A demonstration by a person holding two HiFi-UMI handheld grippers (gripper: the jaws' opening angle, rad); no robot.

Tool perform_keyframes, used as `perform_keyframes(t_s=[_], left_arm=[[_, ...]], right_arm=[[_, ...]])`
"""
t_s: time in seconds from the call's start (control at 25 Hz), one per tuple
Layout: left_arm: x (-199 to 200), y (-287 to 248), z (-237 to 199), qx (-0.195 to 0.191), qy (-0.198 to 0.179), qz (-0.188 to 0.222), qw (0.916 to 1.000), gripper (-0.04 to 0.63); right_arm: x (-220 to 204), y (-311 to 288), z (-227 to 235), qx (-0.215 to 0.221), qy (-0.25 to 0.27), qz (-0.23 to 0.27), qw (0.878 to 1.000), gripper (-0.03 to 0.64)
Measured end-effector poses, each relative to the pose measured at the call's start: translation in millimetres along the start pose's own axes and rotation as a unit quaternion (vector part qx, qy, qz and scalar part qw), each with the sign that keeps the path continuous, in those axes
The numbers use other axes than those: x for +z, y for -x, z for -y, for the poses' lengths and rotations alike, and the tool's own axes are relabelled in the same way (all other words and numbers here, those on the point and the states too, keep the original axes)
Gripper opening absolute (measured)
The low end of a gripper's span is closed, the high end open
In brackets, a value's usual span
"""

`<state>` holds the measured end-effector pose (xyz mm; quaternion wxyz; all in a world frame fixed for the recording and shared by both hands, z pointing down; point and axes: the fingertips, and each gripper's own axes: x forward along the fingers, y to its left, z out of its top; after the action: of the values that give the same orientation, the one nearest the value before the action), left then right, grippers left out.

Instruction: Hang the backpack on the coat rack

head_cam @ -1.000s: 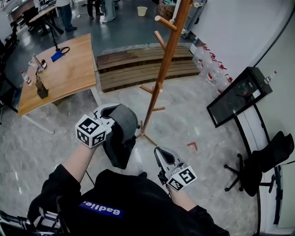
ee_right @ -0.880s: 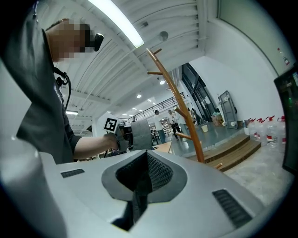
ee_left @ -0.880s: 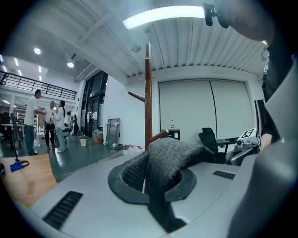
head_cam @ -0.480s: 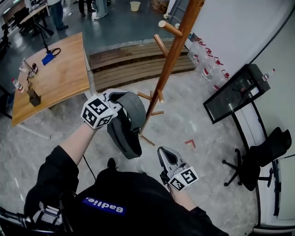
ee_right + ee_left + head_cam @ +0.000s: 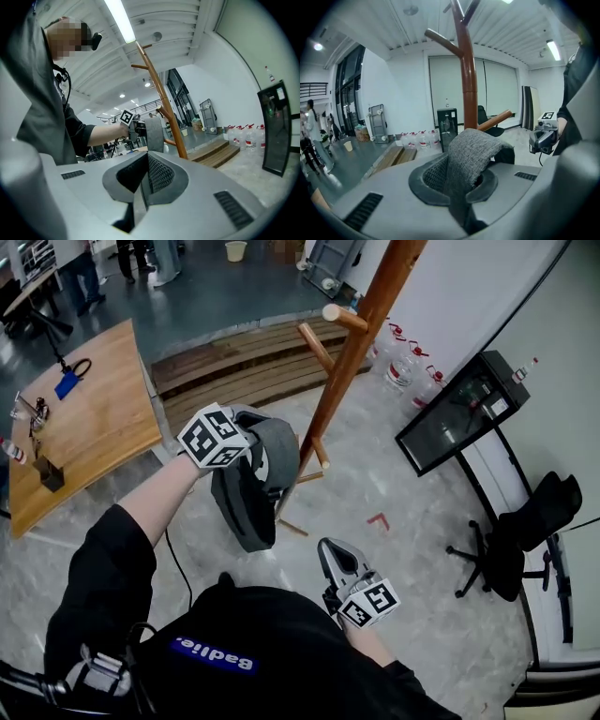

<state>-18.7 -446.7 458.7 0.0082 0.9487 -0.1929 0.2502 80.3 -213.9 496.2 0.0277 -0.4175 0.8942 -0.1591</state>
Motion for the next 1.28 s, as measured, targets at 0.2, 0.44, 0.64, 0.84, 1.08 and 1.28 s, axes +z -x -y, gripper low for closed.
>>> perform_keyframes(t_s=[0.2, 0.44, 0.64, 0.84, 1.08, 1.28], left_arm=[[-5.5, -28.6, -19.0, -0.033, -0.017, -0.036, 0.9987, 0.031], [-37.3, -61.2, -34.6, -0.049, -0.023, -0.05, 0.9973, 0.031], [-64.4, -77.8, -33.8, -0.069, -0.03, -0.047, 0.9961, 0.031], [-77.5, -88.8, -27.7, -0.088, -0.044, -0.037, 0.9945, 0.031], [-93.4, -99.2, -17.7, -0.089, -0.034, -0.02, 0.9952, 0.035], [-103.0, -105.1, -13.2, -0.062, -0.023, -0.013, 0.9977, 0.069]], right_arm=[[-3.5, -1.8, 7.3, -0.022, -0.006, -0.004, 1.0, 0.006], [-9.2, -0.2, 12.0, -0.041, -0.009, -0.005, 0.999, 0.006], [-14.0, 4.7, 17.3, -0.056, -0.018, -0.006, 0.998, 0.006], [-18.3, 7.9, 20.3, -0.059, -0.024, -0.013, 0.998, 0.006], [-18.1, 10.9, 22.9, -0.056, -0.024, -0.017, 0.998, 0.006], [-21.4, 15.5, 24.5, -0.055, -0.026, -0.022, 0.998, 0.006]])
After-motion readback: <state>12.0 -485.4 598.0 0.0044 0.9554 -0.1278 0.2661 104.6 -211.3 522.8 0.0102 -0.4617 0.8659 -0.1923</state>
